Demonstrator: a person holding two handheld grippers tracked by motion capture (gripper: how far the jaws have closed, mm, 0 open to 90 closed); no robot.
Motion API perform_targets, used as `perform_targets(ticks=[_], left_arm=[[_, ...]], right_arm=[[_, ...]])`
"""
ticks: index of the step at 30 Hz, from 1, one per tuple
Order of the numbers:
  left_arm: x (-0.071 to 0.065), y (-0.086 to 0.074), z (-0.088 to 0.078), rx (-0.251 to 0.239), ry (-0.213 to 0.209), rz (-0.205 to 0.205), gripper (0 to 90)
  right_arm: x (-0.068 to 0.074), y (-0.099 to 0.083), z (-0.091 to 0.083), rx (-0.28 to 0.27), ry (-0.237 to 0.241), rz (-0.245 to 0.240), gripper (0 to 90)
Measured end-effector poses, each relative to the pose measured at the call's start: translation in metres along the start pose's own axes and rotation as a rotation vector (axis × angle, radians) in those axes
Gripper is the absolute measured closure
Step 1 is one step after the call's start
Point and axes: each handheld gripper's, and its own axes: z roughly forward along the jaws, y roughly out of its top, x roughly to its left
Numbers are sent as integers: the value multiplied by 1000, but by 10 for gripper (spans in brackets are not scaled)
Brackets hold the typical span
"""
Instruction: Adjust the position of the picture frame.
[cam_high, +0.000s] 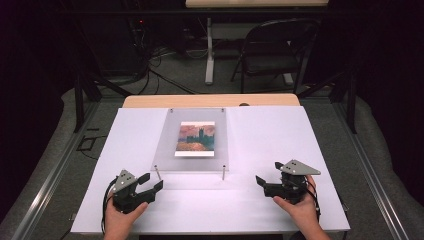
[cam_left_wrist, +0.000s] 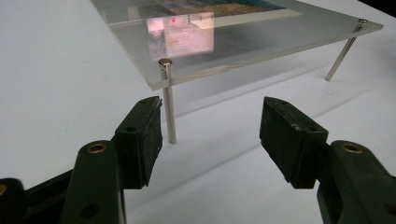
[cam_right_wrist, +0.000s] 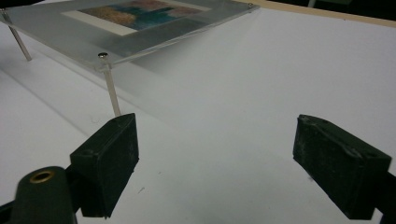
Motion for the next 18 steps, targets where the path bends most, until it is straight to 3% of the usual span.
perform_targets(ticks=[6,9,11,13,14,15,18], left_arm=[[0,-1,0,15,28,23,383],[2,-2,-1,20,46,20,357],[3,-2,-1,19,57,15,352],[6,-3,-2,18,62,2,336],[6,-3,-2,18,62,2,339],[6,-3,-2,22,57,-1,340],[9,-3,0,32,65,3,346]], right_arm=[[5,0,3,13,-1,-40,72],[9,1,4,-2,-9,-88,159],[10,1,4,-4,-6,-86,190],[7,1,2,-9,18,-66,307],[7,1,2,-9,18,-66,307],[5,1,2,3,40,-47,361],[5,0,3,5,51,-41,391]])
